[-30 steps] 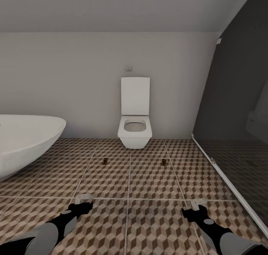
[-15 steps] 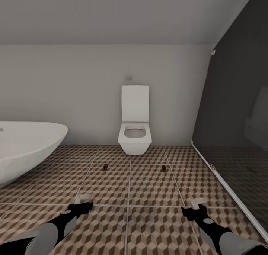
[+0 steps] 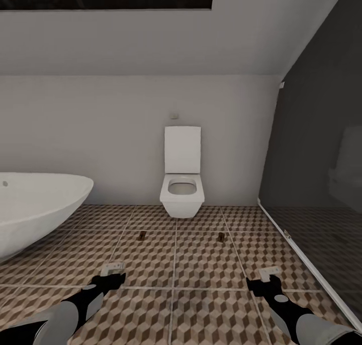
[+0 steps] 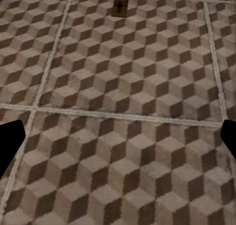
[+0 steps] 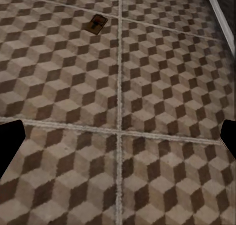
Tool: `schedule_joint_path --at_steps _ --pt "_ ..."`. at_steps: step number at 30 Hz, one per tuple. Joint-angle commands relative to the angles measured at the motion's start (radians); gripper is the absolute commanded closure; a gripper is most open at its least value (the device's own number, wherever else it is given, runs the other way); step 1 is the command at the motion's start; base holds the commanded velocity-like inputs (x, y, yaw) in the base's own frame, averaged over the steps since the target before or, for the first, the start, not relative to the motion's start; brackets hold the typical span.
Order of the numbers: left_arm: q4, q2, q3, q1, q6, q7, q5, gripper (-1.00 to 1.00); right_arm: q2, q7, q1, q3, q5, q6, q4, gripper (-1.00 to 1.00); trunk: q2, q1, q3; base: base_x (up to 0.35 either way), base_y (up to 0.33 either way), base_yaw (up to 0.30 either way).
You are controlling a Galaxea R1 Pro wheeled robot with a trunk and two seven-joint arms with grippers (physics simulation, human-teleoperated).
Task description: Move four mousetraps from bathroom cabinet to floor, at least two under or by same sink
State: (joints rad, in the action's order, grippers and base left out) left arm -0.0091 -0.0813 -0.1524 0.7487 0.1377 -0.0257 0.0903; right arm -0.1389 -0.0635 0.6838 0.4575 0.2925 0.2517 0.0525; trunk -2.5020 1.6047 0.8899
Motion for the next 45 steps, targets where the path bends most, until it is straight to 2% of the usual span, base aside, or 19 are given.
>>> schedule_joint_path --at_steps 1,10,45 --pt "0.001 0.000 -0.009 0.000 0.003 -0.003 0.009 -1.00 0.000 -0.003 0.000 0.009 0.008 0.004 0.000 -1.00 0.000 -0.001 -0.003 0.000 0.000 0.000" --pt "0.001 0.000 -0.009 0.001 0.003 -0.003 0.009 -1.00 -0.003 -0.005 0.000 0.009 0.008 0.005 -0.001 -1.00 0.002 -0.005 -0.038 0.000 0.000 0.000" --pt "0.001 0.001 -0.009 0.001 0.003 -0.003 0.009 -1.00 -0.005 -0.004 0.000 0.012 0.002 -0.005 -0.007 -1.00 0.247 -0.139 -0.147 0.000 0.000 0.000"
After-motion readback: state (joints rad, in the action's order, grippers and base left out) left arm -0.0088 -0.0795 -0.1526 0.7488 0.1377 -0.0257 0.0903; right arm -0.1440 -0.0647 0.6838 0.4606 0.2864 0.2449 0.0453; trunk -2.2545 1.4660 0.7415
